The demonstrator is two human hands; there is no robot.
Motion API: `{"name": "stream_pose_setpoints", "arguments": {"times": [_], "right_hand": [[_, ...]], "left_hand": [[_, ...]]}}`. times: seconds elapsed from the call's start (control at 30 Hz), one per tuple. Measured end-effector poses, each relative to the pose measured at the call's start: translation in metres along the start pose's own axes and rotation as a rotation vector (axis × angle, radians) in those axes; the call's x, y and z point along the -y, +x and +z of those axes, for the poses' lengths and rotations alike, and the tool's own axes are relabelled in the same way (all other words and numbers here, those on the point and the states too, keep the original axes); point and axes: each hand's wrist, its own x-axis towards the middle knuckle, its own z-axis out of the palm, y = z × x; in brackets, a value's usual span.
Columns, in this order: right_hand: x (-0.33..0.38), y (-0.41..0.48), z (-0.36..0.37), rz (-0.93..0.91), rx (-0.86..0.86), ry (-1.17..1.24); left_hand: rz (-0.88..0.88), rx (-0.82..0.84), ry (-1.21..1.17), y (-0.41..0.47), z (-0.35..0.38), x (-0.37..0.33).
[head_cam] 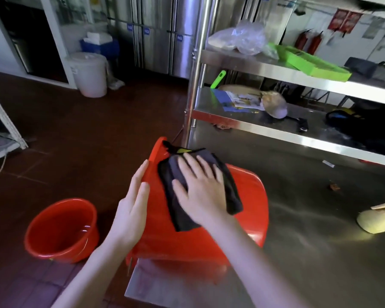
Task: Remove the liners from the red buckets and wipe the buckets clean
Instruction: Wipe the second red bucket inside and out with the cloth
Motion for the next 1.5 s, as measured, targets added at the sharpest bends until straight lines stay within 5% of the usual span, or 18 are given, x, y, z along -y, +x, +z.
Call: {"name": "stream_pose_setpoints", "arguments": {"times": [0.13,0.23,0.33,0.47,0.57,0.73,0.8,0.97,1.2,1.5], "right_hand": [[0.02,-0.044,0.014,-0.18,-0.133,-0.037],[0.015,-0.08,0.025,-0.236,-0.194,-0.037],[0.014,-0.083,0.029,-0.195,-0.217,-0.043],[0.005,-0.032,0.019,0.081,-0.217,-0.038],[-0.011,0.027,0.008,0.157,-0.058,-0.011],[-0.064,0.119,-0.003,0.31,0.446,0.109],[-0.09,0.118,-0.005,0.365,0.502,0.129],[-0.135,0.071,-0.009,0.351,0.248,0.202],[-0.11,-0.052,0.02,0.113,-0.15,-0.118],[-0.111,-0.141,0.073,0.06,-0.285,-0.067]], "left_hand": [[-0.149,-0.151,0.097,0.061,-0.008,-0.024],[-0.241,-0.078,0.202,0.111,0.008,-0.037],[-0.17,-0.021,0.304,0.115,0.026,-0.04],[0.081,-0.063,0.236,0.059,0.011,-0.021],[0.098,-0.152,0.119,0.025,0.015,-0.004],[0.088,-0.197,0.09,0.016,0.016,0.004],[0.049,-0.192,0.102,0.016,0.015,0.006],[0.009,-0.192,0.221,0.031,0.022,0.001],[-0.001,-0.158,0.249,0.052,0.026,-0.011],[-0.034,-0.068,0.146,0.082,0.022,-0.016]]}}
